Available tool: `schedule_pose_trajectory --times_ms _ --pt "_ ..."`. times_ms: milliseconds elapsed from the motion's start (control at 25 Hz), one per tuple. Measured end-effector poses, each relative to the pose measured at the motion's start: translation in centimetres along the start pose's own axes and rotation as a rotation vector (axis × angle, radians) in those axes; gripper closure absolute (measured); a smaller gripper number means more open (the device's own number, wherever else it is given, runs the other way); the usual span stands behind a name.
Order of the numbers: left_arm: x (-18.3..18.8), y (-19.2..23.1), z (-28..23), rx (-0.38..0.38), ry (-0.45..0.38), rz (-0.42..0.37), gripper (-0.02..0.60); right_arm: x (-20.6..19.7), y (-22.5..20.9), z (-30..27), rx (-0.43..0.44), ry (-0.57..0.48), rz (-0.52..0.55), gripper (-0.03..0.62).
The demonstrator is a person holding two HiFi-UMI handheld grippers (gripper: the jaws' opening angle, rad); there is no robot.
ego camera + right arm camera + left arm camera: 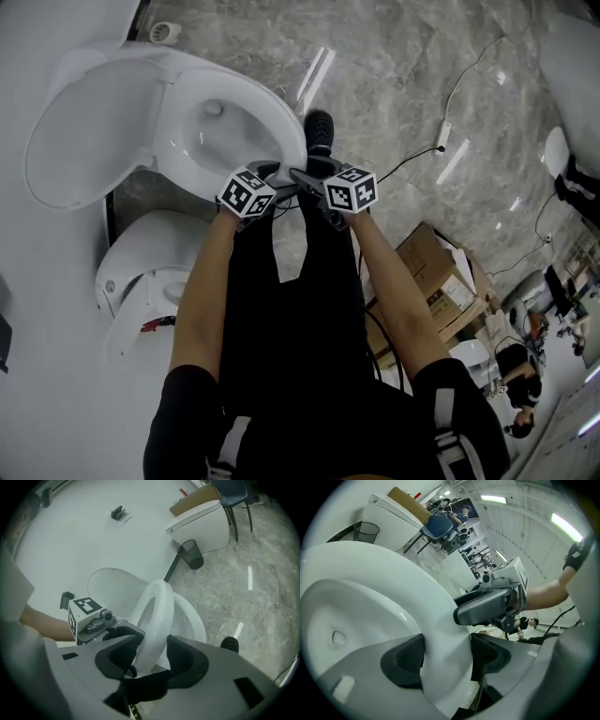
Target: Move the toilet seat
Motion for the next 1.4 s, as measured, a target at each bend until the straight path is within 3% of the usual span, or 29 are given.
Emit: schedule_pose_trajectory --times_ms 40,480,680,1000,1400 --pt "0.2 -0.3 0.4 0.012 -0.005 0.0 0.279 0.3 0.2 0.2 -0.002 0.006 -0.001 0.426" --pt "1.7 -3.7 4.1 0.196 -0.036 -0.031 0.288 2.5 3.4 2.2 0.069 0.049 -0.053 0.439" --pt "2.3 -5.1 5.0 0.308 -0.077 -0.006 0.287 3.5 5.0 3.3 0.129 0.062 -0.063 0.445" --pt "2.4 -6.1 7.6 0.5 -0.154 -0.073 0.285 5.2 8.4 3.9 0.161 0.063 -0.009 0.442" --pt "3.6 -8.1 11.8 0.437 -0.153 -0.108 0.29 7.1 12.6 4.9 0.125 -0.048 0.001 0.437"
Point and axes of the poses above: the fingertips, and each gripper's own axes: z backward along the fingers, y to its left, x out of its top, the point moved 3 cm from there along z, backward along the fingers, and after that the axes turned 9 degrees about -x, right-handed, at the moved point
